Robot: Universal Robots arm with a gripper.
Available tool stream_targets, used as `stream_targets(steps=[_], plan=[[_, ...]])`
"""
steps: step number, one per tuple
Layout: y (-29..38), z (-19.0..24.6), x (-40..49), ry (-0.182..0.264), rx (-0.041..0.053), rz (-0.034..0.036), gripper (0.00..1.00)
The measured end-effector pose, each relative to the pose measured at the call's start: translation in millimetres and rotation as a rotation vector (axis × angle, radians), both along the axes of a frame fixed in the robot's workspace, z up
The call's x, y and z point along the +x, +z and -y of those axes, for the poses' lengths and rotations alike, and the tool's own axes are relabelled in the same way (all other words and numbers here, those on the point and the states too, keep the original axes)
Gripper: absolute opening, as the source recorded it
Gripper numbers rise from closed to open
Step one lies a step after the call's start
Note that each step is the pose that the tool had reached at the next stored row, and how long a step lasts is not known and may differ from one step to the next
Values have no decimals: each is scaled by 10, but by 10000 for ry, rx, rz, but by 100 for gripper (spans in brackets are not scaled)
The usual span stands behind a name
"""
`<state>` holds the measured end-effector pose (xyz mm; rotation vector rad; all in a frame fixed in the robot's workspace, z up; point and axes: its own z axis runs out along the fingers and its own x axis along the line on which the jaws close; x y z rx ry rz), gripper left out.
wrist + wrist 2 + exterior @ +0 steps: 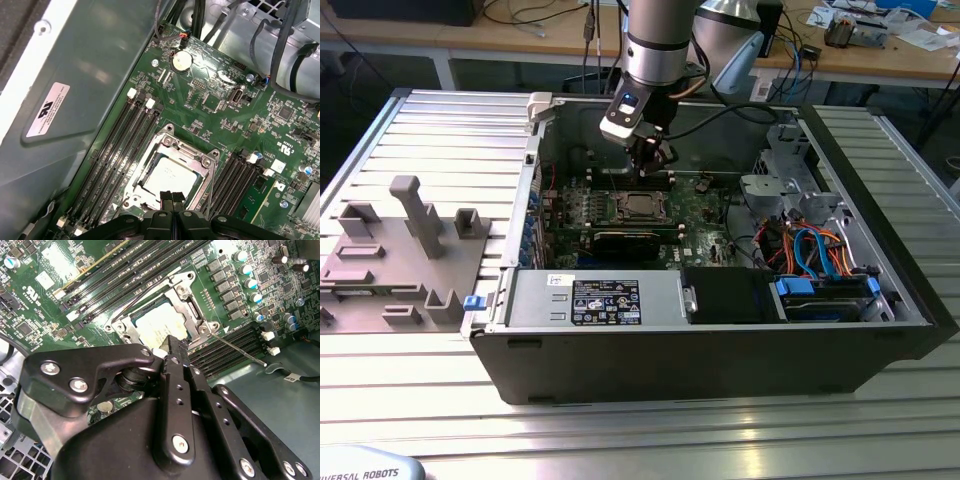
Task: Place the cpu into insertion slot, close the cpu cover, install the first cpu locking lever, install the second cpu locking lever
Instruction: 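Install the first cpu locking lever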
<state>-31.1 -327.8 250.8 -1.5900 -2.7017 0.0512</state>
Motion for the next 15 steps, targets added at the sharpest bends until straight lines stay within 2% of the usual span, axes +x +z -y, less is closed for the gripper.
stream_targets(steps=[15], plan=[[0, 0, 0, 73, -1, 0, 11]])
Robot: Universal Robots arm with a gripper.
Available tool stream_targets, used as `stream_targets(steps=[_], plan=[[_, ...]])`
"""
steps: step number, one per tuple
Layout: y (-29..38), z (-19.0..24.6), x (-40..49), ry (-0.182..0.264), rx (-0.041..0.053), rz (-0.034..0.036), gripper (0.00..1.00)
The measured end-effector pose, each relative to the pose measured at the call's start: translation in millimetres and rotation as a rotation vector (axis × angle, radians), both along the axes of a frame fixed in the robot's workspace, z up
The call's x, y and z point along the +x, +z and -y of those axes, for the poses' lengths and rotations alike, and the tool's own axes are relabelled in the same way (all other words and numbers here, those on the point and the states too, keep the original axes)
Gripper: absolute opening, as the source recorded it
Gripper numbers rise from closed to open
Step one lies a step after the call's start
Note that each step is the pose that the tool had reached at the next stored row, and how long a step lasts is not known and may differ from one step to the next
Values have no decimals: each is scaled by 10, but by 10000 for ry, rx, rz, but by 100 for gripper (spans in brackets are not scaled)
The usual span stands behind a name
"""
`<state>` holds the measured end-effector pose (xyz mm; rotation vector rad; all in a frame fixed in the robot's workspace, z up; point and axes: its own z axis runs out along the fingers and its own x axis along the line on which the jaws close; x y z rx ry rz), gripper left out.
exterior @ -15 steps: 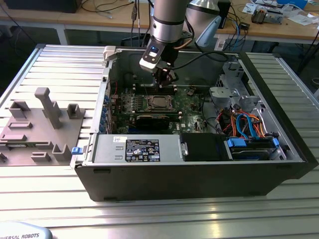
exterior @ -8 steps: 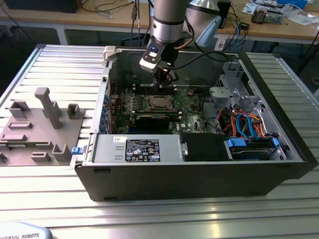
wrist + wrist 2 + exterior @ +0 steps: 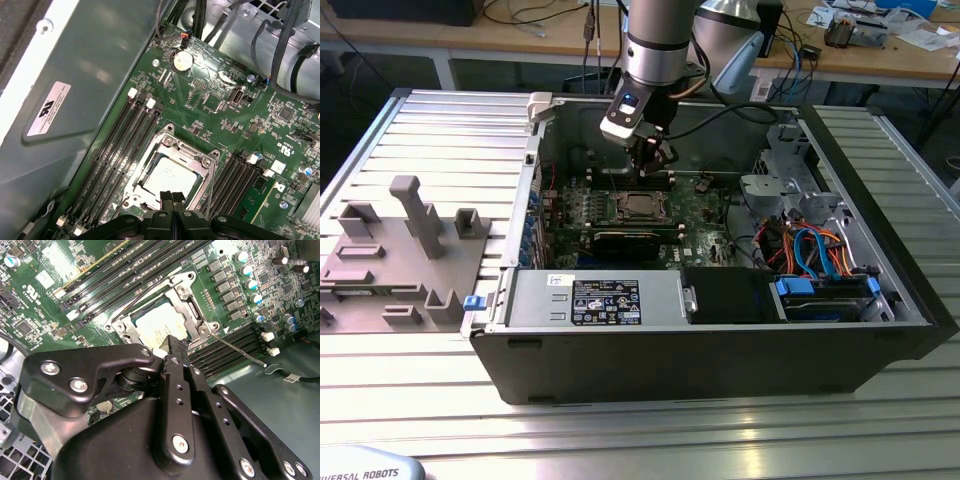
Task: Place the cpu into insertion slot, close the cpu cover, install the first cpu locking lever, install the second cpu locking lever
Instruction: 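Install the first cpu locking lever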
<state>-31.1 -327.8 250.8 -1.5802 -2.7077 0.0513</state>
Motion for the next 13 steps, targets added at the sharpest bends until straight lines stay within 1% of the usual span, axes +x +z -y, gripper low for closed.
stream_targets(steps=[13], plan=[[0, 0, 0, 78, 1, -1, 11]])
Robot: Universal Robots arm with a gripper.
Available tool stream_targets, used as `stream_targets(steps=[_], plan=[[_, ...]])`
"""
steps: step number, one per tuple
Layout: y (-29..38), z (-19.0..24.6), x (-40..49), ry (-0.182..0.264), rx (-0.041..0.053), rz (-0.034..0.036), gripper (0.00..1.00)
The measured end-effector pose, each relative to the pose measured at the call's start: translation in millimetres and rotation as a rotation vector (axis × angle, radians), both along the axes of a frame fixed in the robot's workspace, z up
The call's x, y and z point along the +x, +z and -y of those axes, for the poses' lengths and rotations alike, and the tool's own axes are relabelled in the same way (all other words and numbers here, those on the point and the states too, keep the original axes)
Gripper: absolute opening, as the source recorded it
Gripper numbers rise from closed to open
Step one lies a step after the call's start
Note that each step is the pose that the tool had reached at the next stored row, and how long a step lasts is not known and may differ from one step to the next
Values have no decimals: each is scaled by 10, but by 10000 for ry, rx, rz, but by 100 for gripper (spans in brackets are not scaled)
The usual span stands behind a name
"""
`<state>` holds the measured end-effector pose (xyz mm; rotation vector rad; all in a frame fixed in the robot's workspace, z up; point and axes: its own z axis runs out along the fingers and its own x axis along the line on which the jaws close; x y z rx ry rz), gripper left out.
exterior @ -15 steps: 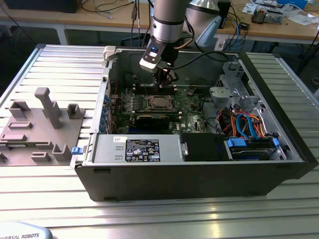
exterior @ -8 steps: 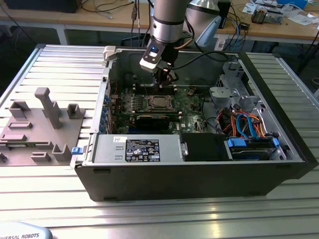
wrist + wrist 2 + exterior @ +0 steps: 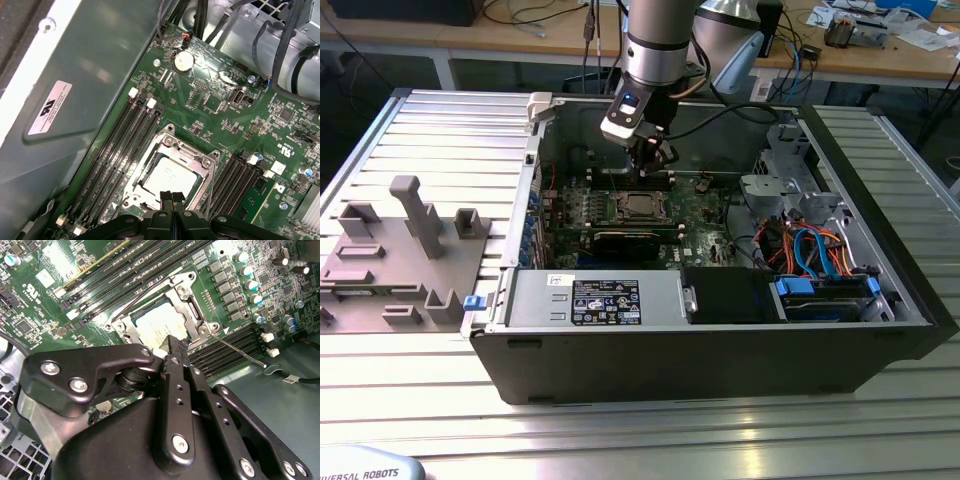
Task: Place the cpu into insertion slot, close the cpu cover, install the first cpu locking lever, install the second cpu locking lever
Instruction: 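Install the first cpu locking lever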
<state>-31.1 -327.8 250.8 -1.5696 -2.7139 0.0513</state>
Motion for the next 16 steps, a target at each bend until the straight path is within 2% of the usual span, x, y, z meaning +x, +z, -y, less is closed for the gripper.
stream_targets(steps=[16], plan=[[0, 0, 0, 97, -1, 0, 11]])
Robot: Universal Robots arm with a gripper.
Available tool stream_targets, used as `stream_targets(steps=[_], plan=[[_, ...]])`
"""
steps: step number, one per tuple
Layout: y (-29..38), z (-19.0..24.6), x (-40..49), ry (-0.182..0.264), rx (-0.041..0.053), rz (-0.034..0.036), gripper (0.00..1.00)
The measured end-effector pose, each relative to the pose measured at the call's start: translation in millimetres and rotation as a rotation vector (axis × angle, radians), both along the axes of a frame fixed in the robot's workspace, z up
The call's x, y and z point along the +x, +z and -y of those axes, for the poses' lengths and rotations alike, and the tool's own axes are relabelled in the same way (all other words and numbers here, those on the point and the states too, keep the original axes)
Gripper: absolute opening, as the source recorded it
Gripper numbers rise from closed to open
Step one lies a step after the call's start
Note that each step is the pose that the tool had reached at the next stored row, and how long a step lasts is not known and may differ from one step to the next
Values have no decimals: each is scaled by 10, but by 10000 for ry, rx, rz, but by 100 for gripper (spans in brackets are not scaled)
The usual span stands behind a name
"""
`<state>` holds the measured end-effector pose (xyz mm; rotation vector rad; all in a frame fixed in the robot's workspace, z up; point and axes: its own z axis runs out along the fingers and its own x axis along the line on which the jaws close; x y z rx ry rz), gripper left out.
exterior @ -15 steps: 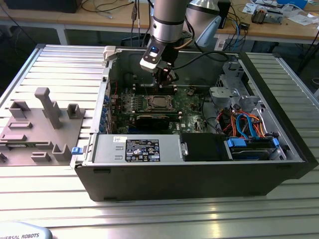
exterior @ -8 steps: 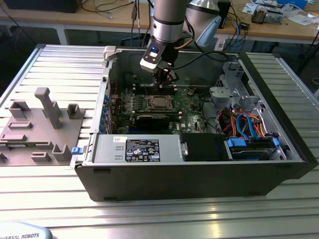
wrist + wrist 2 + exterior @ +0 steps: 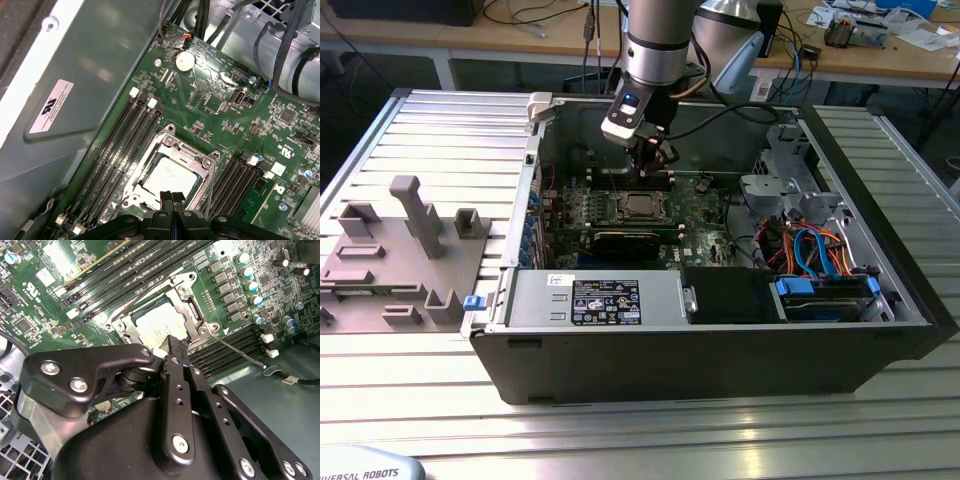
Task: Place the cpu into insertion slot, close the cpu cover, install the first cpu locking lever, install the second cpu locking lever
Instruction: 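Install the first cpu locking lever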
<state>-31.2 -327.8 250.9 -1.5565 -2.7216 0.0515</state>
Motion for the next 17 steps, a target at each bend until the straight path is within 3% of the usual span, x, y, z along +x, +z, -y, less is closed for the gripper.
stream_targets(steps=[17], plan=[[0, 0, 0, 115, 1, 1, 11]])
